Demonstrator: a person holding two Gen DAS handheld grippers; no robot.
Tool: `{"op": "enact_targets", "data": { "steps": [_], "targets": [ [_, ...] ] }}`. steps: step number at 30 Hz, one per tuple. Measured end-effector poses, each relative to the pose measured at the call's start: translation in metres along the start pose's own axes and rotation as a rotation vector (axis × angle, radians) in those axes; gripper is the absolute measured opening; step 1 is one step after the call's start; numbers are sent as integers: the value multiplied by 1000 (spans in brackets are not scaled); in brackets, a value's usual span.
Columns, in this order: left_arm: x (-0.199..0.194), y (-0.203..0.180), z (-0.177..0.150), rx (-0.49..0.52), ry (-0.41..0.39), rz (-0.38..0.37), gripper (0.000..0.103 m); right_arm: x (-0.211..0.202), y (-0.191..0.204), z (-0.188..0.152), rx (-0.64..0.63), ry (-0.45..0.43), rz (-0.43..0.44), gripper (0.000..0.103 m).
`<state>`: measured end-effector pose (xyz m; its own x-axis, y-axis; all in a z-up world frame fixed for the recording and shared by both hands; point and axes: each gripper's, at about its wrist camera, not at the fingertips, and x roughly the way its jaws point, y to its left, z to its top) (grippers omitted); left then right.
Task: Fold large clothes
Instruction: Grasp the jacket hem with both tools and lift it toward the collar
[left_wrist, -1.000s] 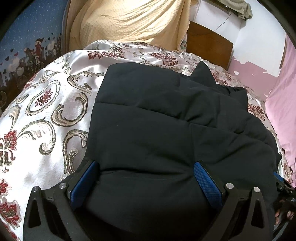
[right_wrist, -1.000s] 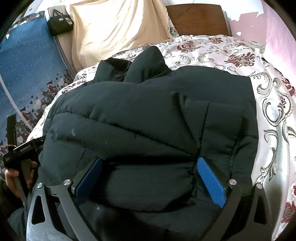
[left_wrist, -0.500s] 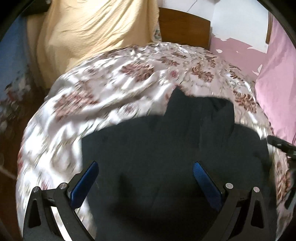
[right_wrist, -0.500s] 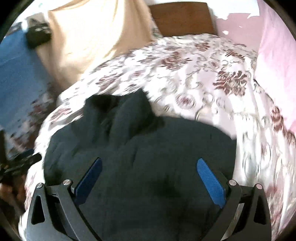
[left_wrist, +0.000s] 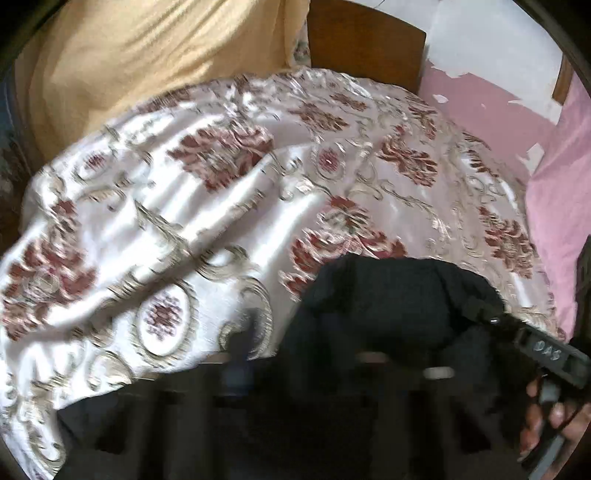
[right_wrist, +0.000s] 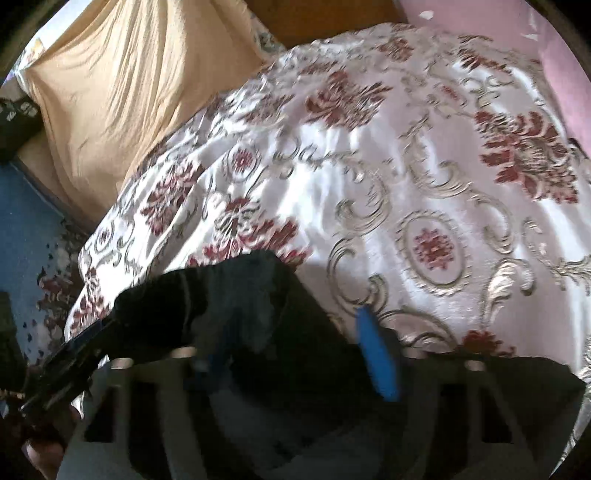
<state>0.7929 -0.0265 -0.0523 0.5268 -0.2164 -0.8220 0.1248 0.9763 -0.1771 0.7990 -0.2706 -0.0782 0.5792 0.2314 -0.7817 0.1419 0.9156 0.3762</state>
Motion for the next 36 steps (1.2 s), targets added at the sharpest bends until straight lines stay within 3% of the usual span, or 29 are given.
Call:
{"op": "enact_targets", "data": {
  "steps": [5, 10, 18, 24, 32, 36],
  "targets": [
    [-39, 3, -15, -19, -93, -40, 8, -22, 0, -9, -26, -47, 30, 20],
    [-90, 5, -33, 13, -155, -47, 7, -73, -6, -19, -108, -118, 53, 18],
    [-148, 5, -80, 55, -161, -58, 6, -152, -3, -62, -291, -212, 31, 11],
    [-135, 21, -121, 20, -100, -60, 5, -172, -9, -104, -405, -238, 1, 8],
    [-81, 33, -141, -12, -81, -62, 5, -121, -30, -132, -408, -181, -95, 7],
    [-60, 36, -153, 4, -140, -68, 5, -95, -38, -146, -414, -199, -111, 7]
  ]
}}
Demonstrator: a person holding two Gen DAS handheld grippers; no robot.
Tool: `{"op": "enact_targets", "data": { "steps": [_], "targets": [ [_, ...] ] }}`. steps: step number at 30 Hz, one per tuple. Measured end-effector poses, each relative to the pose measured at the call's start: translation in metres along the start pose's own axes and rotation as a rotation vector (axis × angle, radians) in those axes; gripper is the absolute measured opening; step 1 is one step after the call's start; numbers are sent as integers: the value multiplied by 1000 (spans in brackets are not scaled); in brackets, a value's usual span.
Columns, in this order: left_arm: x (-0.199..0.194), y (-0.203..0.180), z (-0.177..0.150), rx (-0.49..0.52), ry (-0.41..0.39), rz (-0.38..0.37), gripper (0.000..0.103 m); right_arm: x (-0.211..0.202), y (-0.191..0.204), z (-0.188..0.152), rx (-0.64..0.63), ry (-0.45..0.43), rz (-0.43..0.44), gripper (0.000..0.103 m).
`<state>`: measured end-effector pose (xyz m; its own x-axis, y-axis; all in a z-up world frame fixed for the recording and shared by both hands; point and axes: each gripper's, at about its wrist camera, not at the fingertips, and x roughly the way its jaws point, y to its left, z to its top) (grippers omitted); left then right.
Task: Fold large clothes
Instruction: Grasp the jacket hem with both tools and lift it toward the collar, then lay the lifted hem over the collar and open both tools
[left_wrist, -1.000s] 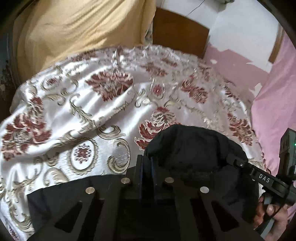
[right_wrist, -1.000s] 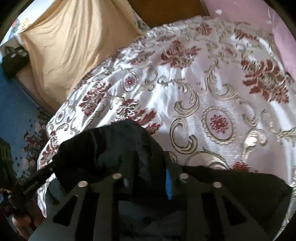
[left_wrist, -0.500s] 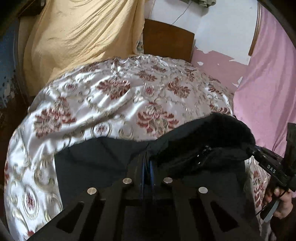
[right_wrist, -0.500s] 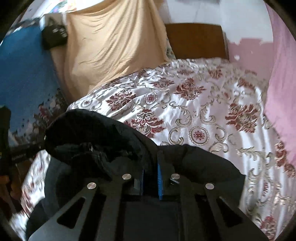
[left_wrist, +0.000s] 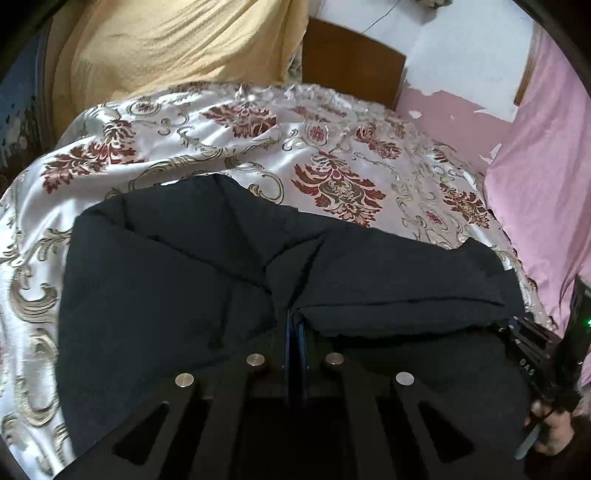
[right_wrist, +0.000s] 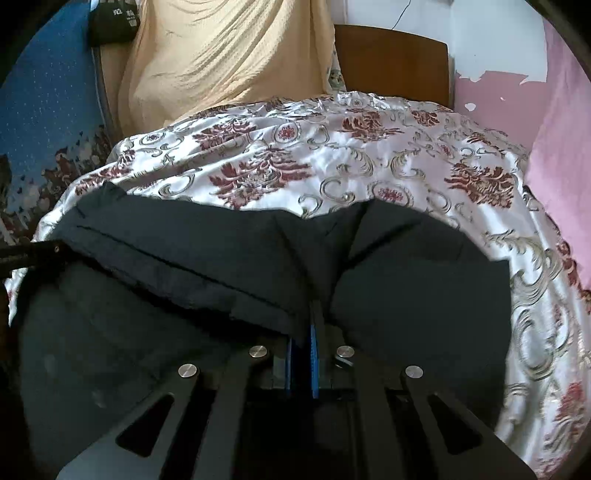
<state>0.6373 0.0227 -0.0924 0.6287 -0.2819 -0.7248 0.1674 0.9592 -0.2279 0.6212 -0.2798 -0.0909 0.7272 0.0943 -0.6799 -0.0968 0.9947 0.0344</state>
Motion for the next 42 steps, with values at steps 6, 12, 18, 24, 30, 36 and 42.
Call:
{"op": "enact_targets", "data": {
  "steps": [6, 12, 18, 24, 30, 36, 42],
  "targets": [
    [-3, 5, -12, 5, -75, -44, 5, -5, 3, -6, 15, -42, 19, 9],
    [-7, -4, -7, 89, -62, -6, 5, -58, -8, 16, 57, -171, 71, 19],
    [-6, -5, -5, 102, -39, 9, 5, -58, -4, 80, 146, -233, 160, 22],
    [-31, -1, -3, 119, 1, -32, 8, 7, 33, 69, 51, 44, 195, 22],
    [-74, -4, 5, 115, -82, -165, 14, 1, 35, 34, -8, 26, 215, 22],
    [-53, -20, 31, 34, -80, -168, 50, -2, 30, 30, -10, 28, 218, 22],
    [5, -34, 31, 146, 106, -61, 29, 0, 24, 29, -65, 75, 187, 19]
  ]
}}
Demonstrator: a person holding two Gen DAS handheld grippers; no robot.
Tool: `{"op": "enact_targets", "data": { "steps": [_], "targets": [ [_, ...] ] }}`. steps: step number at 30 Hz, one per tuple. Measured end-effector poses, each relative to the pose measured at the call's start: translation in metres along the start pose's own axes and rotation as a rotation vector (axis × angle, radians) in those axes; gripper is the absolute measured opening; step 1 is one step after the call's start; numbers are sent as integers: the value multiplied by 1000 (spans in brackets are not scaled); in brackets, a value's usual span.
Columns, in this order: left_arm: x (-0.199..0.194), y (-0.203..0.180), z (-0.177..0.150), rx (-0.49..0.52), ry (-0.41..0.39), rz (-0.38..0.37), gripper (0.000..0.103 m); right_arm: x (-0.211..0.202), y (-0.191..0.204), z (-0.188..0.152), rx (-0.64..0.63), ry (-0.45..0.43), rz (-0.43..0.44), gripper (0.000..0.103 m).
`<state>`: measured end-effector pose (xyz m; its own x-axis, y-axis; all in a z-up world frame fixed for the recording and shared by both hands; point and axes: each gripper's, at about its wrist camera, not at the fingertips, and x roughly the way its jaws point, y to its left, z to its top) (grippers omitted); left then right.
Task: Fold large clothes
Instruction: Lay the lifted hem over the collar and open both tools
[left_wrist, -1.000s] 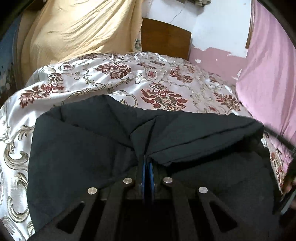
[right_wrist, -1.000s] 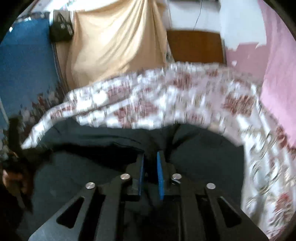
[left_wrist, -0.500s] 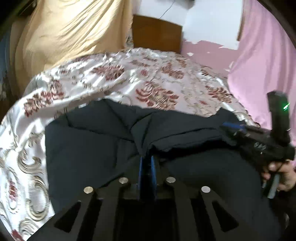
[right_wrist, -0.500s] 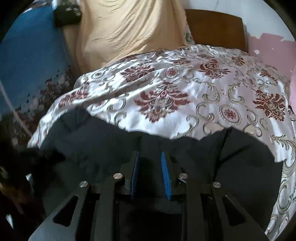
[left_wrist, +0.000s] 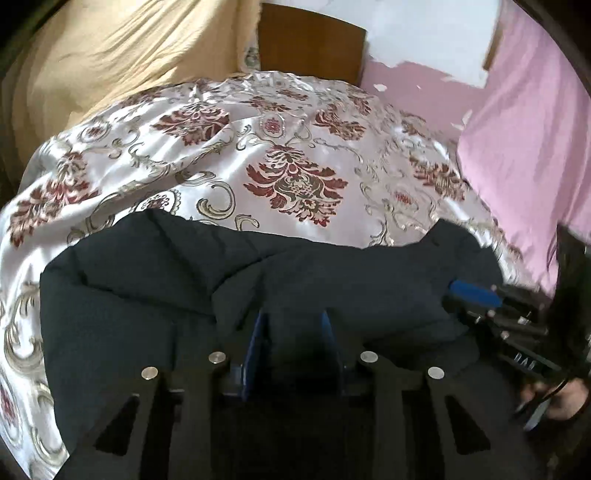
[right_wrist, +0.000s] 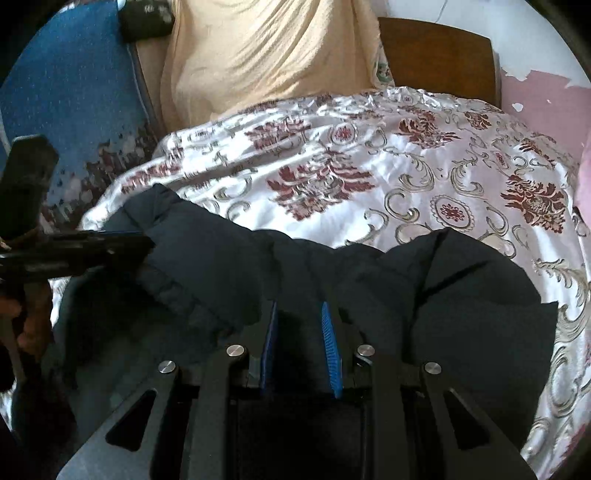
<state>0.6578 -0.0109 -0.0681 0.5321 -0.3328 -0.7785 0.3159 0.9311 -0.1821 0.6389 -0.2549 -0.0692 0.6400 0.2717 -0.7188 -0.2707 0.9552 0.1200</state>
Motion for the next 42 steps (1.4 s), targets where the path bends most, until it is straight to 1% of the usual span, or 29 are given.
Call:
{"op": "enact_targets", "data": {
  "steps": [3, 6, 10, 14, 17, 20, 21, 23, 24, 25, 27, 29, 31, 32, 33, 35, 37, 38, 39, 42],
  "targets": [
    [15, 5, -1, -4, 27, 3, 28, 15, 1, 4, -43, 51, -24, 19],
    [33, 6, 2, 23, 30, 34, 29, 33, -3, 9, -46, 65, -35, 18],
    [50, 10, 4, 15, 6, 42, 29, 50, -14, 11, 13, 30, -3, 16],
    [54, 14, -3, -5, -58, 36, 29, 59, -20, 7, 52, -14, 18, 15],
    [50, 13, -9, 1, -102, 35, 30, 59, -16, 2, 54, -45, 6, 15],
    [39, 16, -14, -14, -140, 2, 30, 54, -12, -2, 42, -75, -16, 15],
    [35, 17, -14, -23, -140, -1, 34, 49, -11, -5, 42, -94, -17, 18],
    [24, 18, -17, -66, -134, -3, 40, 40, -12, -6, 45, -111, -11, 19],
    [19, 18, -19, -85, -134, -2, 45, 35, -12, -7, 50, -113, -10, 20],
    [14, 17, -21, -95, -133, 3, 55, 28, -12, -8, 65, -115, -7, 21],
    [2, 12, -26, -109, -137, 49, 69, 15, -14, -10, 111, -126, 12, 31],
    [-9, 8, -29, -124, -136, 66, 73, 3, -14, -13, 138, -134, 14, 36],
    [-18, 4, -32, -141, -129, 75, 80, -7, -11, -15, 138, -140, 0, 42],
    [-26, 1, -34, -148, -127, 84, 80, -10, -10, -17, 138, -142, -4, 49],
    [-32, 0, -37, -151, -130, 92, 81, -18, -8, -17, 140, -143, -8, 59],
    [-47, -3, -41, -162, -133, 105, 82, -32, -5, -20, 143, -151, -22, 70],
    [-63, -6, -46, -178, -142, 111, 87, -49, -1, -22, 145, -170, -31, 74],
    [-75, -8, -48, -189, -156, 120, 89, -58, 0, -23, 147, -176, -41, 78],
    [-82, -10, -50, -195, -169, 128, 93, -67, 1, -24, 150, -183, -46, 83],
    [-115, -17, -57, -215, -236, 150, 100, -95, 6, -27, 163, -209, -59, 93]
  ]
}}
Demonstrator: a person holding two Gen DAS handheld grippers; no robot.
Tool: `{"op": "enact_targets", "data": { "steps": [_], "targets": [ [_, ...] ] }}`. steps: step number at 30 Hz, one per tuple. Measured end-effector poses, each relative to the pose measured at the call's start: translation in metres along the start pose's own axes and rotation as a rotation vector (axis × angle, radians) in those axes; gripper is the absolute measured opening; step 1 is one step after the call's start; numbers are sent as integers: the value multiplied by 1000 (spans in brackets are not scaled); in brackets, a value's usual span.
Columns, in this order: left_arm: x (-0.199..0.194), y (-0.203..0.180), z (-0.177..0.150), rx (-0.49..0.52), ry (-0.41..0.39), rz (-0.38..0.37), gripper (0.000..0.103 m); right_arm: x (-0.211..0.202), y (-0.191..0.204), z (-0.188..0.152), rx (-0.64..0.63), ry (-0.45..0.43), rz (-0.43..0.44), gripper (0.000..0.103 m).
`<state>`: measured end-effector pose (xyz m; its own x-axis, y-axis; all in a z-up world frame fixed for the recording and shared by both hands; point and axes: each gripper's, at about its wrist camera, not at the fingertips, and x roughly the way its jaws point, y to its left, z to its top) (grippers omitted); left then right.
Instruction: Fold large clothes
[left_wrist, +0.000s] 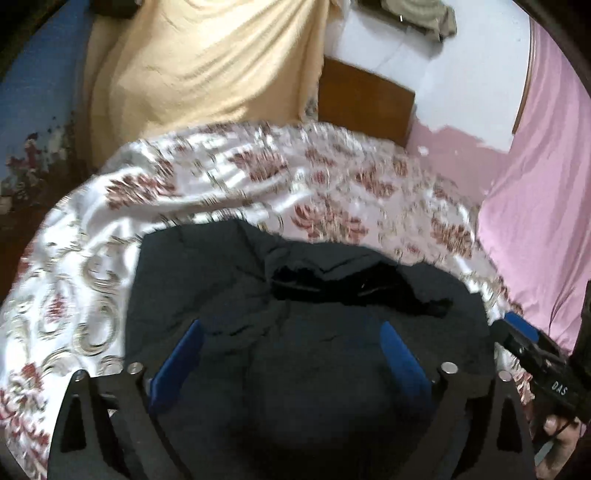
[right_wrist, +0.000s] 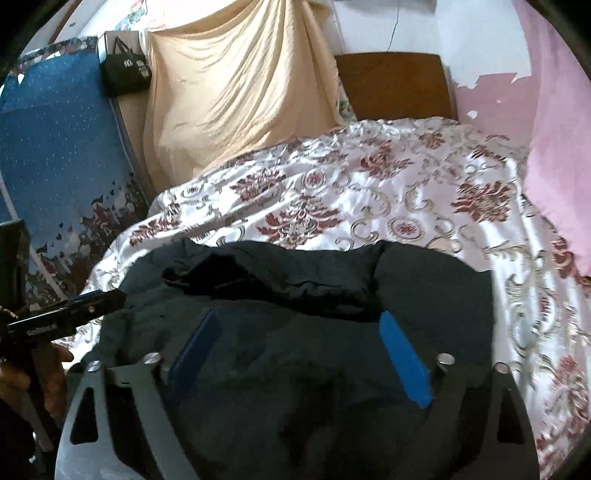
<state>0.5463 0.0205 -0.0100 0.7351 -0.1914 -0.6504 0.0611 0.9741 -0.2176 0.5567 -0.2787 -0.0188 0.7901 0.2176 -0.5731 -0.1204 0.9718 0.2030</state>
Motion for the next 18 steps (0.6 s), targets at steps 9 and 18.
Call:
{"op": "enact_targets", "data": {
  "steps": [9, 18],
  "targets": [
    [-91, -24, -12, 75, -84, 31, 103, -84, 22, 4, -7, -82, -15, 98],
    [-182, -41, -38, 149, -177, 55, 103, -166, 54, -10, -89, -145, -34, 98]
  ]
}}
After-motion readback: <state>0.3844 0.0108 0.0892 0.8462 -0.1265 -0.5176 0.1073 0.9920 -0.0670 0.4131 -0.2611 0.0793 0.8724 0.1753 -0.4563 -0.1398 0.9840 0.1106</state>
